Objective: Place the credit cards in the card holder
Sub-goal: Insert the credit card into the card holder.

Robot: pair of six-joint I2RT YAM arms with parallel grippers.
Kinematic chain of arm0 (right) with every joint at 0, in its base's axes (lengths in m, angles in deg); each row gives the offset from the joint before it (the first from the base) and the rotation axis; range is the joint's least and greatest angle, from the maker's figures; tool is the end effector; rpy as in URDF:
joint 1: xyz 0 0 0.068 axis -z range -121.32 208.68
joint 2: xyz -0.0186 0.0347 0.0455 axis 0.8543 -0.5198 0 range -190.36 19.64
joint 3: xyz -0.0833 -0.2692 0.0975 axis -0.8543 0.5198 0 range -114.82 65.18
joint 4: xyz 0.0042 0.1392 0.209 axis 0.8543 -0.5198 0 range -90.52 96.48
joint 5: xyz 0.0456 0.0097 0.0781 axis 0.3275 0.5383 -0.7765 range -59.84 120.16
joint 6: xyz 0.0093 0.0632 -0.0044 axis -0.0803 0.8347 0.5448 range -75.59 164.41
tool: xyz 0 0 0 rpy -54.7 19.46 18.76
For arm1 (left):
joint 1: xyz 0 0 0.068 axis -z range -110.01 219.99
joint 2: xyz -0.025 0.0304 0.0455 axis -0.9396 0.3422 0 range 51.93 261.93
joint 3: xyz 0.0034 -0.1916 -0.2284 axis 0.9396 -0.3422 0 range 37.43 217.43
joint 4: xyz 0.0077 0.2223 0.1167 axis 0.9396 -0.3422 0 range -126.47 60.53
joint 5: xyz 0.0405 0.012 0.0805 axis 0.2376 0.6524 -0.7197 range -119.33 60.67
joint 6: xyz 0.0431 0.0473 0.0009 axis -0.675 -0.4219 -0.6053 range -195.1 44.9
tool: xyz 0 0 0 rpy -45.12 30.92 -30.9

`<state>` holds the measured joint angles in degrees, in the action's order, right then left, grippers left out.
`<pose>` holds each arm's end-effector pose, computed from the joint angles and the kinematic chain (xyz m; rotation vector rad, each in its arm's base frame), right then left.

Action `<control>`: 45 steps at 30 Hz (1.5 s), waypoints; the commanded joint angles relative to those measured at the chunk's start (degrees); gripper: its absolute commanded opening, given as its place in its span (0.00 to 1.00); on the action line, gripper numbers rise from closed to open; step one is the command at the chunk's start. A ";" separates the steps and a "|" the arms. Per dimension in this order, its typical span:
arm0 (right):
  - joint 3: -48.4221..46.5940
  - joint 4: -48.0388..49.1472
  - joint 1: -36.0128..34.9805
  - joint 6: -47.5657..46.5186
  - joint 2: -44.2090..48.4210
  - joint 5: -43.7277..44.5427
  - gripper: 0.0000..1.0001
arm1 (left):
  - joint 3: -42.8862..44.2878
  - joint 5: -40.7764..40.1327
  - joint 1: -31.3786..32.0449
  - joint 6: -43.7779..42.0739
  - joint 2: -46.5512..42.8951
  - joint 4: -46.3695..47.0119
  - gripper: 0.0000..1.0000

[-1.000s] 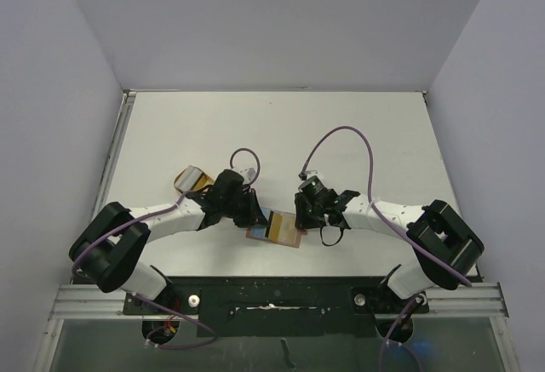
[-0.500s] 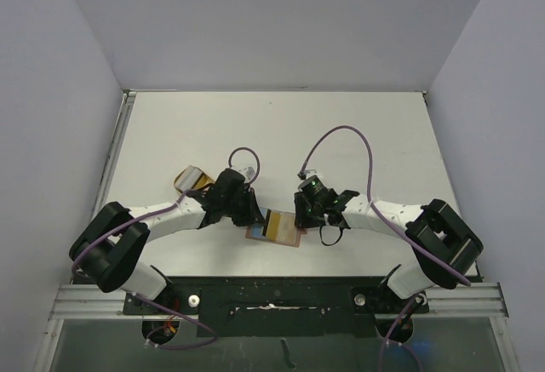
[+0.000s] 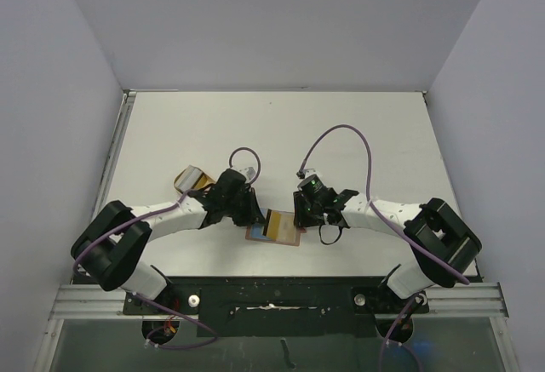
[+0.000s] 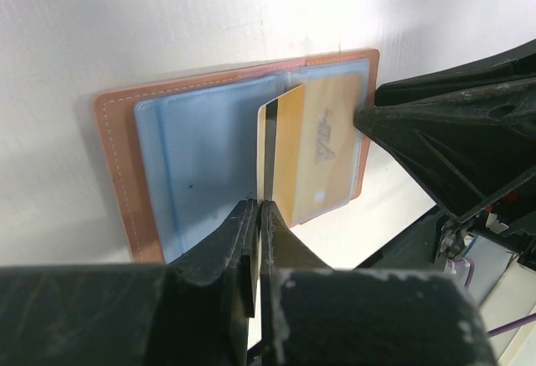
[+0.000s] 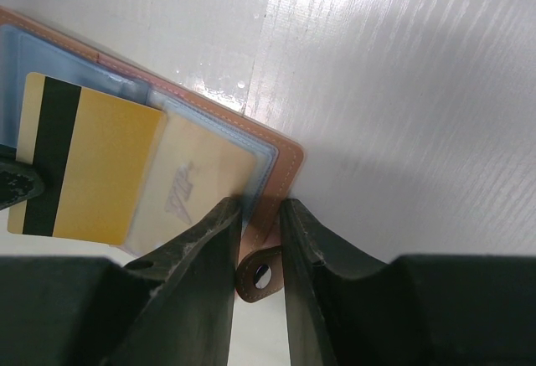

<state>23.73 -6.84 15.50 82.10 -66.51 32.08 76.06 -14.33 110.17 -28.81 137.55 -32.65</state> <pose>0.2013 0.1866 0.1761 -0.1146 2.6559 0.4601 0.2052 -0.1901 0.1790 -0.0148 2.6632 -0.9155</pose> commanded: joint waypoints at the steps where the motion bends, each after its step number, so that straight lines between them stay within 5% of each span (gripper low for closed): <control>1: -0.75 1.15 0.30 -1.09 -1.46 1.34 0.26 | 0.52 -1.57 0.77 0.65 1.25 2.94 0.00; 19: -0.03 1.76 0.36 1.19 -0.52 1.02 0.27 | -2.80 -4.79 2.29 4.14 1.64 8.00 0.00; 26: -0.56 1.27 0.55 1.77 0.11 0.88 0.29 | -2.16 -6.90 3.28 4.10 0.26 7.33 0.17; 35: -0.32 -2.96 0.95 5.40 4.66 1.44 0.46 | -2.52 -7.54 4.15 3.66 -0.56 8.04 0.28; 45: 3.27 -0.81 0.34 8.24 5.57 0.20 0.36 | -2.16 -6.76 5.98 2.98 1.57 11.44 0.30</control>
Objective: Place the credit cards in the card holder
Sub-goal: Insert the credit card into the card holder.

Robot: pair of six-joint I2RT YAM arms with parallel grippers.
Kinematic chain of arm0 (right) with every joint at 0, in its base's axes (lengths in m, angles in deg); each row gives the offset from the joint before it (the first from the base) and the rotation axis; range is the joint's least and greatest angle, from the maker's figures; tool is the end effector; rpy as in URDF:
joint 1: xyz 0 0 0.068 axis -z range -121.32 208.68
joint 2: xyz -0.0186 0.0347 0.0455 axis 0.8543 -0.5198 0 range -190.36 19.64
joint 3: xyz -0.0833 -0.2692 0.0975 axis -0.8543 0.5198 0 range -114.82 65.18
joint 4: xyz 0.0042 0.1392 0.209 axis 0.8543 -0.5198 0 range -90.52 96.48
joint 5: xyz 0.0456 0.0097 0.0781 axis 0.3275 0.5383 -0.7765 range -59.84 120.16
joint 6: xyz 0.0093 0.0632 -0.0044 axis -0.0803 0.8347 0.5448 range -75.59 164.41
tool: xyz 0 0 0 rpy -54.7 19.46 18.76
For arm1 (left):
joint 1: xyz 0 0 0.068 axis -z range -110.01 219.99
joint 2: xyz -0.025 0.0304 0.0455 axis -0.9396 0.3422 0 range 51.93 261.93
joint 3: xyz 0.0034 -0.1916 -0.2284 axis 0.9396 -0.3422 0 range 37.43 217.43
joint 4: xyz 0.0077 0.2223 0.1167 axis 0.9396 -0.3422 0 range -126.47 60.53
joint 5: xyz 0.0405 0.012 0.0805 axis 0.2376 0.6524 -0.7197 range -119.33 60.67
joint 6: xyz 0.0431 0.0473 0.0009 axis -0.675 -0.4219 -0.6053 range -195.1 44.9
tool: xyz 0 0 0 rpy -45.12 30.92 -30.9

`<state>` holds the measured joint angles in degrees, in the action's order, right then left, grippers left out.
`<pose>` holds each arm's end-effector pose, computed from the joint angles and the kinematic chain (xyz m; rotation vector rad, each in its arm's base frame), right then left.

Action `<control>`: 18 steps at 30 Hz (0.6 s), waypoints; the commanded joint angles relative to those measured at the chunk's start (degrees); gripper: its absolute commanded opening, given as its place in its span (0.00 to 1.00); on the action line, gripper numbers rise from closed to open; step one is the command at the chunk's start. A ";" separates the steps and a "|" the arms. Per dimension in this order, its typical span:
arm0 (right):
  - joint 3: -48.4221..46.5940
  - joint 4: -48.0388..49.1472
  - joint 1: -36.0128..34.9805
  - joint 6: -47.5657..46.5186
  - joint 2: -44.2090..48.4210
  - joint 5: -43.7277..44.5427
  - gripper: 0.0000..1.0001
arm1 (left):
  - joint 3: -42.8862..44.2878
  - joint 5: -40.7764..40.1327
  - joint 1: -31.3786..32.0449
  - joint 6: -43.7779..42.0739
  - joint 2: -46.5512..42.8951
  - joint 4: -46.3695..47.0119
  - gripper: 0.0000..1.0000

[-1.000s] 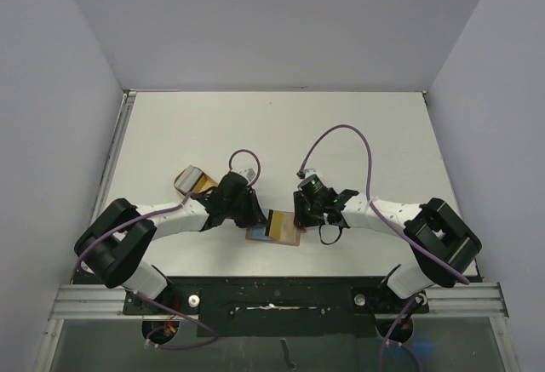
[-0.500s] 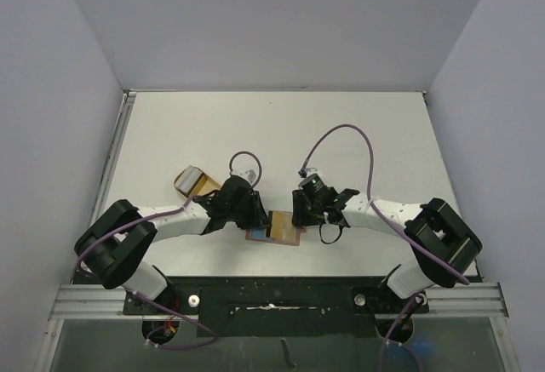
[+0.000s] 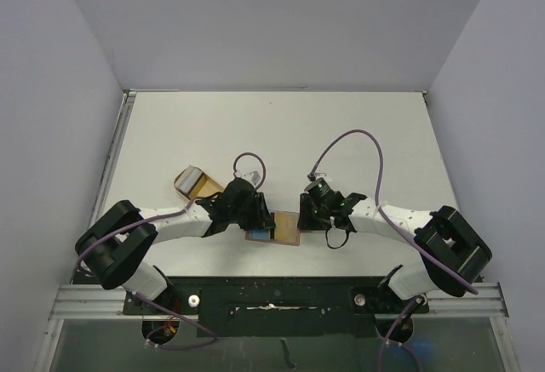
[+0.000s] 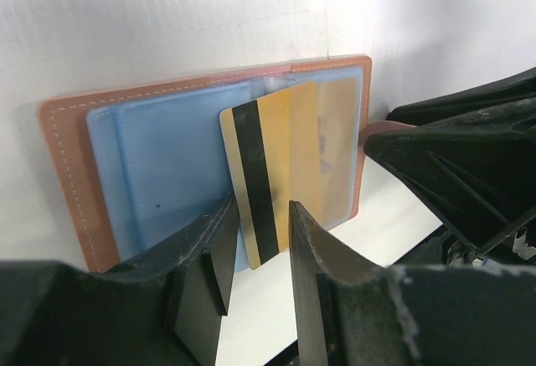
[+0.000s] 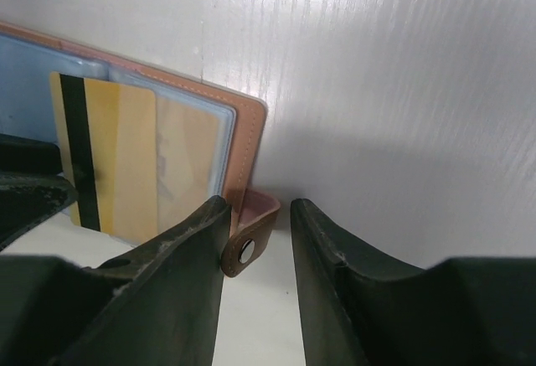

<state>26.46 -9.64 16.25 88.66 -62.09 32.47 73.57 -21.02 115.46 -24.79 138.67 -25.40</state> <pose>0.1886 0.1697 0.1787 0.0575 2.6837 0.4692 0.1934 -0.2068 0.1711 -0.0342 2.5937 -0.8933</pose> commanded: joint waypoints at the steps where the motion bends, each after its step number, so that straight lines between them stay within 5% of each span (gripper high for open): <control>1: 0.65 2.31 -0.52 1.78 0.78 -0.27 0.35 | 0.33 0.11 0.79 -1.08 0.64 4.71 0.30; 18: 1.11 6.67 -0.94 -1.88 -1.72 1.01 0.19 | 0.77 3.12 2.73 -1.98 3.30 15.03 0.30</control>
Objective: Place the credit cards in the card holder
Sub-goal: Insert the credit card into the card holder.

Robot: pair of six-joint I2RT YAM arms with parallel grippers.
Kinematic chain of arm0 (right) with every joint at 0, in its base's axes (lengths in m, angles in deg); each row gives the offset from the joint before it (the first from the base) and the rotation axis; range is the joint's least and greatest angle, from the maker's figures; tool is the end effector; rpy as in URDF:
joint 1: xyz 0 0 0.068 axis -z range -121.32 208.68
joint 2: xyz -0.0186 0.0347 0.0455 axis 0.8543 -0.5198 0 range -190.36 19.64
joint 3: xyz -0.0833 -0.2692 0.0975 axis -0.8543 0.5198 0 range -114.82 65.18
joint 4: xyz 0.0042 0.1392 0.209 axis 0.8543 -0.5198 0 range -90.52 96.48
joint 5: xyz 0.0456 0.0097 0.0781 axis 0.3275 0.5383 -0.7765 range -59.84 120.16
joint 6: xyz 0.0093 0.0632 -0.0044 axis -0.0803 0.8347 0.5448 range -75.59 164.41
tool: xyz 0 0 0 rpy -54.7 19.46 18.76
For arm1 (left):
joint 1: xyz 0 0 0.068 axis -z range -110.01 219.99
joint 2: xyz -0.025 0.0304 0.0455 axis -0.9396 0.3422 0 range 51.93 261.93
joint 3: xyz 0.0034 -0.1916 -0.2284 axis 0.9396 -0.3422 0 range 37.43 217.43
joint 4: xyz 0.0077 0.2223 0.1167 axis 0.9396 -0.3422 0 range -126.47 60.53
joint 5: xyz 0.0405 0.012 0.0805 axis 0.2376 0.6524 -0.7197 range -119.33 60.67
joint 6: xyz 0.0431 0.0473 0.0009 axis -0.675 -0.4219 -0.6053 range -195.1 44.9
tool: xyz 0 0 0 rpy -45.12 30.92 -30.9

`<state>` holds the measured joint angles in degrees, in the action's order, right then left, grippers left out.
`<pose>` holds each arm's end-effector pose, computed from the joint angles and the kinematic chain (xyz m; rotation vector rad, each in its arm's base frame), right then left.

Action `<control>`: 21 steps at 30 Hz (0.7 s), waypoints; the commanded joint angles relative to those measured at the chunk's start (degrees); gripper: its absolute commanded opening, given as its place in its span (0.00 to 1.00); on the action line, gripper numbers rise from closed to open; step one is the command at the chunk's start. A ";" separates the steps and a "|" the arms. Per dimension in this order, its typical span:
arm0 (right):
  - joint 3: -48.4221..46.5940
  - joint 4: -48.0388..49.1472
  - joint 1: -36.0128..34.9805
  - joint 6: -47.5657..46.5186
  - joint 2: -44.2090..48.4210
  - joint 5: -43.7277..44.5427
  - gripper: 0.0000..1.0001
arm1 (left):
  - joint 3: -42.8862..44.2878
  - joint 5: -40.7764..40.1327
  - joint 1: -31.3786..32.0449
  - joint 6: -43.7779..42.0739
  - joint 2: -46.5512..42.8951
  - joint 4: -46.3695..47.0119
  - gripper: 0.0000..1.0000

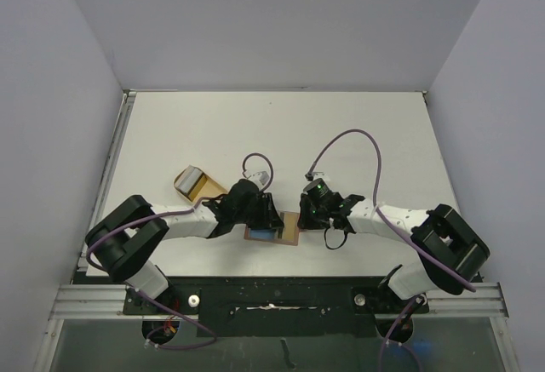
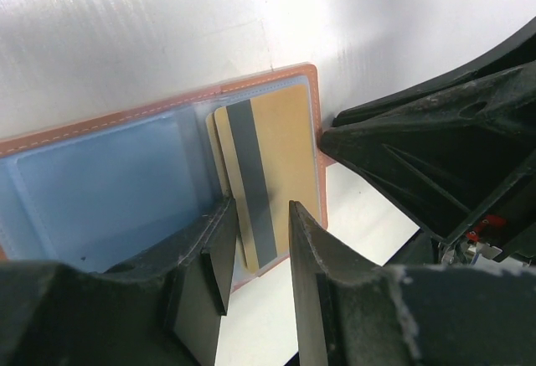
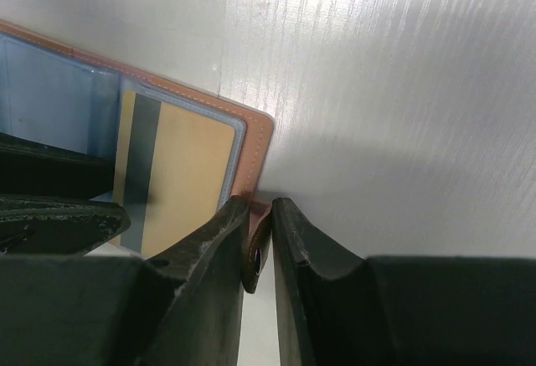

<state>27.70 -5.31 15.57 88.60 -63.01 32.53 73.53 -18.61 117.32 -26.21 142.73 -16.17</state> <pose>0.1895 0.1746 0.1740 0.0412 2.6517 0.5032 0.1968 -0.2271 0.1662 0.0728 2.5239 -1.0061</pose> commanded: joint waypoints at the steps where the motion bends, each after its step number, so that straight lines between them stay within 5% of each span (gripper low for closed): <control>1: -0.49 1.83 -0.18 -2.23 -0.75 1.53 0.18 | 0.88 0.37 1.03 -0.48 -1.00 5.32 0.30; 11: -0.96 -0.84 0.58 -4.11 3.51 3.66 0.29 | 6.34 -8.32 1.20 -5.10 -6.72 -10.72 0.38; 21: -1.39 -2.80 0.58 -4.58 10.14 3.76 0.43 | 17.20 -27.95 -0.92 -18.81 -14.76 -33.71 0.43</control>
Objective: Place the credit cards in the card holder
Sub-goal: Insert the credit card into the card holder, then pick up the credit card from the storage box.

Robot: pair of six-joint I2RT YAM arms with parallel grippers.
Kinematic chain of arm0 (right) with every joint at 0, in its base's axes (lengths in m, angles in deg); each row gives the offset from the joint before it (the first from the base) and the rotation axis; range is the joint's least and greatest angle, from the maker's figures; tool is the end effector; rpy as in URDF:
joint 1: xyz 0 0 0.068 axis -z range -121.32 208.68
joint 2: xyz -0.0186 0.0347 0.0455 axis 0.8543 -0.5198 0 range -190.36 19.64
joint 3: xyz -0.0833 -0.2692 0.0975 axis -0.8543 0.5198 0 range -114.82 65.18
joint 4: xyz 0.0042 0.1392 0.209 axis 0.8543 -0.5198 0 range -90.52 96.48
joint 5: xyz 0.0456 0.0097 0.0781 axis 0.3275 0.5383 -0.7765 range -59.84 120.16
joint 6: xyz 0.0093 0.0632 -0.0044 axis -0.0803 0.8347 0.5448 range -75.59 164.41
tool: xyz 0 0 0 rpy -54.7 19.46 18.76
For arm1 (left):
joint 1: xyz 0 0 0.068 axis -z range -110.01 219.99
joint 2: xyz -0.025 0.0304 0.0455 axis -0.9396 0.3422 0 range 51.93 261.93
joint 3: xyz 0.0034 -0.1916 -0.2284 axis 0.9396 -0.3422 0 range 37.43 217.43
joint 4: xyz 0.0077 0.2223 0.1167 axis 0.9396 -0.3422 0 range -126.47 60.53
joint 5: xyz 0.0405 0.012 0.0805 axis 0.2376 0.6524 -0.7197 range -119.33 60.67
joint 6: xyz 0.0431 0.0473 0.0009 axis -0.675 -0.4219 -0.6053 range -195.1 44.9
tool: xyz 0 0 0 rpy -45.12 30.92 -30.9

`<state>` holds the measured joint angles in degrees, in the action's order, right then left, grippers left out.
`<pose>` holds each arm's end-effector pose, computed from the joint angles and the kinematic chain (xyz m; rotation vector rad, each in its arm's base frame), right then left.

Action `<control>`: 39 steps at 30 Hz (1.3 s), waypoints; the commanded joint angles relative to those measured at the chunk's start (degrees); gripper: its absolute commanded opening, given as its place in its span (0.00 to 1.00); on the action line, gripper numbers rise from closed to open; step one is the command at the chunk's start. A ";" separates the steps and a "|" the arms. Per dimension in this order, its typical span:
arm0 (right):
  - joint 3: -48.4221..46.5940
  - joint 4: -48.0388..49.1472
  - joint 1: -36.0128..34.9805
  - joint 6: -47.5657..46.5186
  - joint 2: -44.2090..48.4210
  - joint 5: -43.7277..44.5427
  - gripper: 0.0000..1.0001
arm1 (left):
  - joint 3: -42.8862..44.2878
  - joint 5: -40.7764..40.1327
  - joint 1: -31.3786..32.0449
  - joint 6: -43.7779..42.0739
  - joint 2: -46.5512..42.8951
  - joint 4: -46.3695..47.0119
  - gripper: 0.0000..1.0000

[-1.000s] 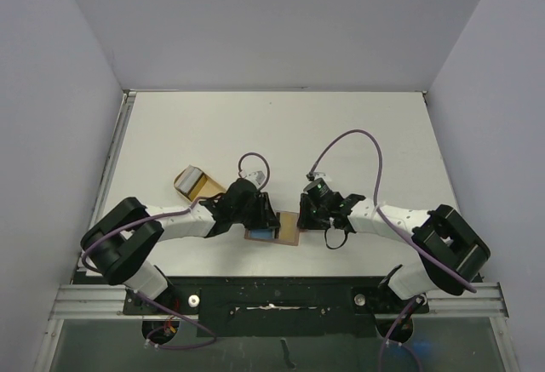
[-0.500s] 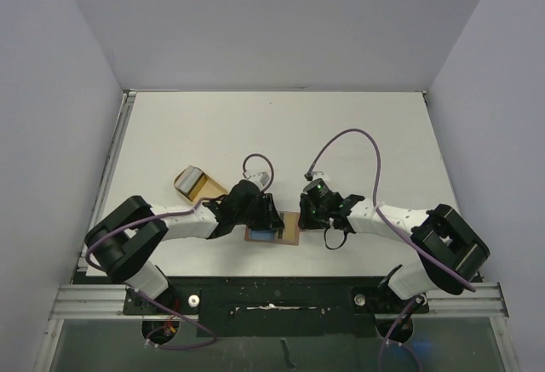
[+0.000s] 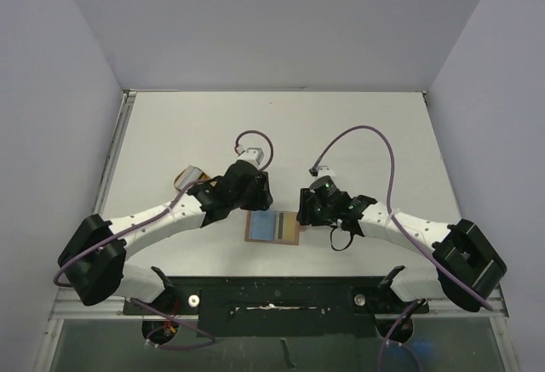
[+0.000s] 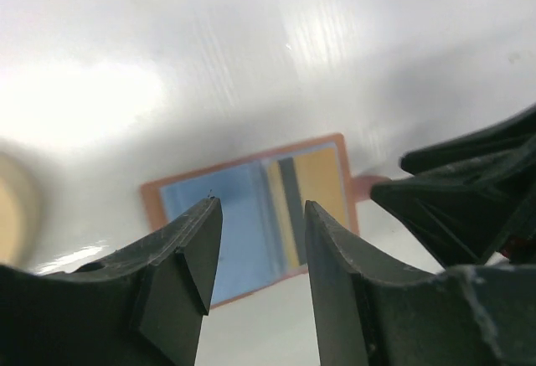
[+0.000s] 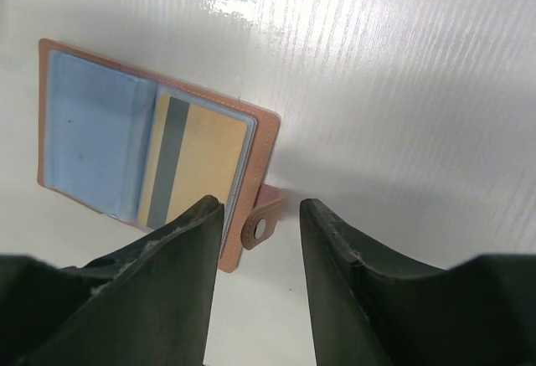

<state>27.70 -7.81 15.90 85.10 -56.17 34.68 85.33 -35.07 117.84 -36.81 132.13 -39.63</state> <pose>0.1821 0.1632 0.1986 -0.0126 2.5592 0.5008 0.1993 -0.2128 0.2418 0.1472 2.3921 -0.6330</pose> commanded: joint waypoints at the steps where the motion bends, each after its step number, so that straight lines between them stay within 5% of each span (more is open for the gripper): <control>1: -1.50 -0.50 0.20 -1.20 3.90 1.70 0.43 | 6.12 -13.12 -2.08 -10.56 -4.93 -12.11 0.43; 8: -2.24 -1.76 0.27 -1.49 6.25 2.01 0.44 | 8.65 -16.59 -10.18 -25.82 -9.78 -17.32 0.43; 19: -3.98 -2.34 0.25 -2.19 6.62 0.96 0.44 | 4.44 -13.78 -23.57 -41.78 -11.22 -11.88 0.43; 39: -3.27 -0.42 0.42 -1.31 7.15 0.90 0.45 | 2.06 -22.01 -24.52 -49.73 2.09 -9.18 0.43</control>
<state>25.15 -11.13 15.96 83.70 -50.66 35.11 86.53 -54.98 93.61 -83.78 132.55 -52.11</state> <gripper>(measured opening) 0.444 0.430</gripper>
